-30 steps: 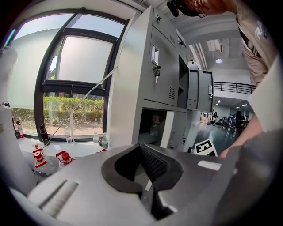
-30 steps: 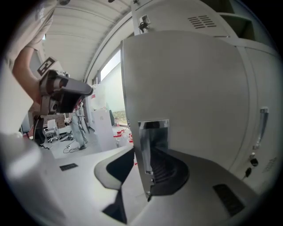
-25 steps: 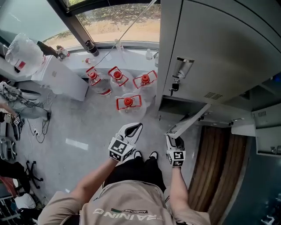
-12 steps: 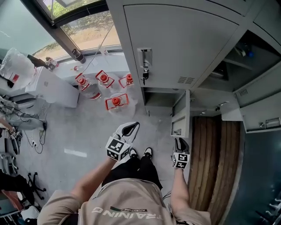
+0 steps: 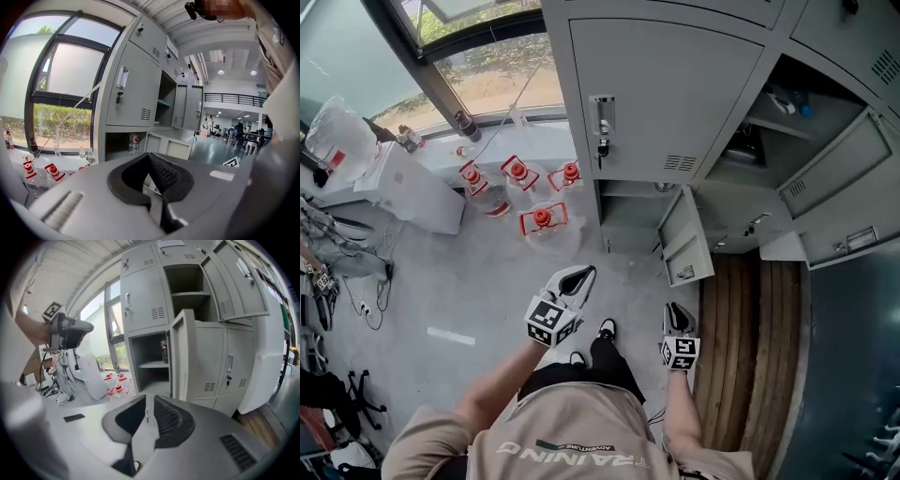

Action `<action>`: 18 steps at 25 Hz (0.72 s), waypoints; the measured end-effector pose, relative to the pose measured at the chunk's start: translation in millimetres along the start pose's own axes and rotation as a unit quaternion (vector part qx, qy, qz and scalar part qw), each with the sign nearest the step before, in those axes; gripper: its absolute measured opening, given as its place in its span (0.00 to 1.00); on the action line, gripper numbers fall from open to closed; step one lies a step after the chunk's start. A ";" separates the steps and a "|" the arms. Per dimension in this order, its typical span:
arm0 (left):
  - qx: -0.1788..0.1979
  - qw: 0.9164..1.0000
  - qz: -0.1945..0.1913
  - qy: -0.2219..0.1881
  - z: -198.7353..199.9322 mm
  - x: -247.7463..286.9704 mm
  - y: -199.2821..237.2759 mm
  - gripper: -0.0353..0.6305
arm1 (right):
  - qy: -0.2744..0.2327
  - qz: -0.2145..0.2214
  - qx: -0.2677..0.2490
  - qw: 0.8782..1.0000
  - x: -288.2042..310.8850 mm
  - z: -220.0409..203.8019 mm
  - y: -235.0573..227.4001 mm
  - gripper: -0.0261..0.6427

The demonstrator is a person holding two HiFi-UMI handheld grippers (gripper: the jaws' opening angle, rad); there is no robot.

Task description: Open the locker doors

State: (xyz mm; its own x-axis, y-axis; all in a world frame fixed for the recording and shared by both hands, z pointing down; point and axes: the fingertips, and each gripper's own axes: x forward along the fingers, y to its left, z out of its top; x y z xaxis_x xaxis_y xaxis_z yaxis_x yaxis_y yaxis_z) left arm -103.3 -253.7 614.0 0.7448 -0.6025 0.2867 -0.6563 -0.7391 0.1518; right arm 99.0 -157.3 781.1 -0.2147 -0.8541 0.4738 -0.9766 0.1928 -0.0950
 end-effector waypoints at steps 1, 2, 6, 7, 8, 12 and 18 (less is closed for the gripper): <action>0.002 1.000 0.001 -0.003 0.2 -8.7 -3.6 0.06 | -0.008 0.010 -0.006 1.000 -6.1 5.5 9.7 0.12; 0.003 1.000 0.003 -0.006 0.1 -18.5 -7.2 0.06 | -0.018 0.021 -0.013 1.000 -13.2 12.4 20.3 0.12; 0.003 1.000 0.017 -0.019 -6.4 -66.6 -19.0 0.06 | -0.059 0.063 -0.041 0.995 -41.0 40.1 69.7 0.10; 0.002 1.000 0.023 -0.020 -11.0 -79.4 -21.3 0.06 | -0.066 0.072 -0.046 0.994 -47.5 45.3 83.3 0.10; 0.000 0.999 0.029 -0.020 -17.0 -92.7 -25.1 0.06 | -0.071 0.079 -0.048 0.993 -56.1 49.8 96.9 0.10; -0.010 0.999 0.040 -0.033 -33.0 -143.1 -53.8 0.06 | -0.085 0.111 -0.070 0.988 -109.1 72.2 148.5 0.09; -0.023 0.998 0.041 -0.049 -42.6 -187.8 -92.6 0.06 | -0.106 0.153 -0.134 0.973 -177.4 99.1 206.0 0.08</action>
State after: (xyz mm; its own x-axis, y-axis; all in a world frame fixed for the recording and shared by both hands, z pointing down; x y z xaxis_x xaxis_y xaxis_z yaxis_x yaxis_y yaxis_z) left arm -187.5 -59.3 586.4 0.6945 -0.6893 0.2063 -0.7192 -0.6725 0.1745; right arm -65.1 -14.0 590.7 -0.5202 -0.8122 0.2642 -0.8352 0.5484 0.0414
